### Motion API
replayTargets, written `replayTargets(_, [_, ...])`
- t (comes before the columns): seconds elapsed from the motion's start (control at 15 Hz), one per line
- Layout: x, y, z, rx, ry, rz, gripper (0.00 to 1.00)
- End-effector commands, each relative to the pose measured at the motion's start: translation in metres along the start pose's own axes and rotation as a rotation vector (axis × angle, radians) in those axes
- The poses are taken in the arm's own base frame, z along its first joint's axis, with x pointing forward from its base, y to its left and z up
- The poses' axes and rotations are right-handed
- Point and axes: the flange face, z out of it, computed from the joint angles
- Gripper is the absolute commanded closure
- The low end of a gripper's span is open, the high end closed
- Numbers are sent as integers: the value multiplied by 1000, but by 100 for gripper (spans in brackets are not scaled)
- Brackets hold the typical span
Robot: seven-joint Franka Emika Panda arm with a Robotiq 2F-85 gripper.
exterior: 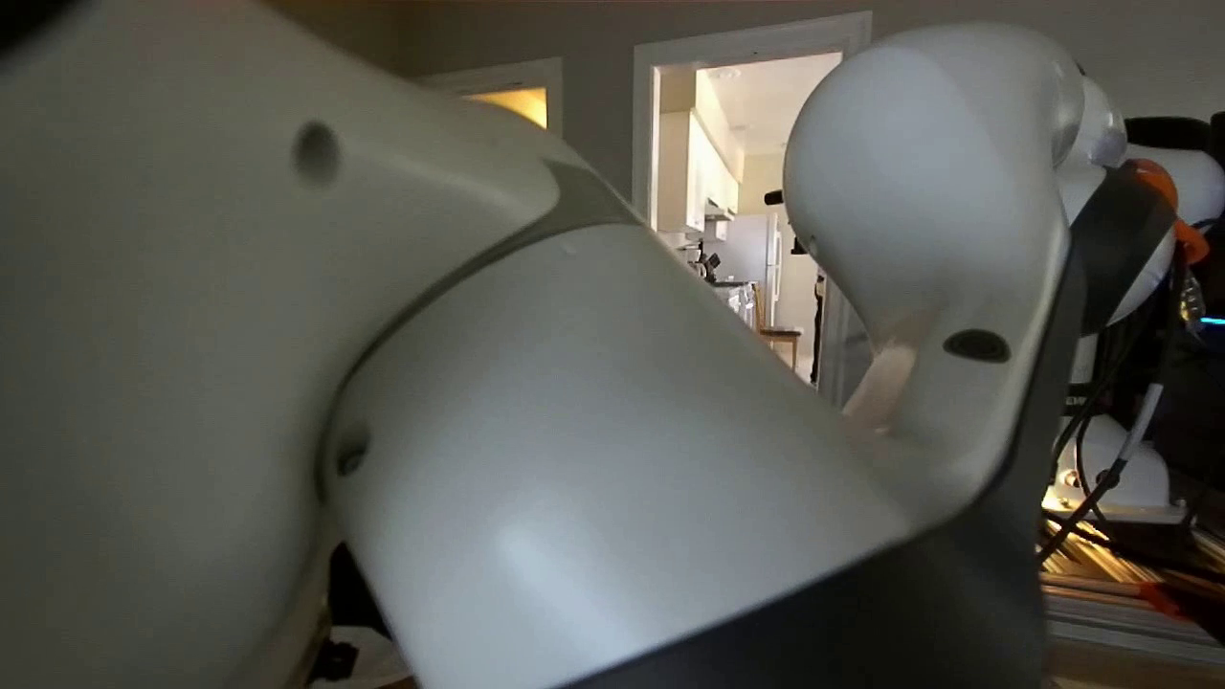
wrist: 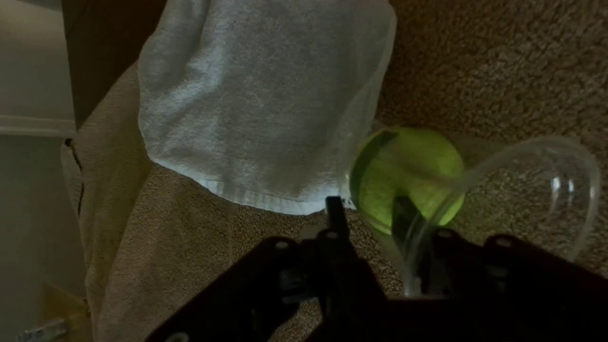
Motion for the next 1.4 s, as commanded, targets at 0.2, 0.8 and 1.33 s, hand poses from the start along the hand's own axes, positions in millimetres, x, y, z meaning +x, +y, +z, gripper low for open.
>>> replayTargets(0.2, [-13, 6, -2, -14, -109, 22, 100])
replayTargets(0.8, [-50, 78, 19, 85, -316, 250, 99])
replayTargets(1.33, [-73, 137, 34, 225, -393, 593, 99])
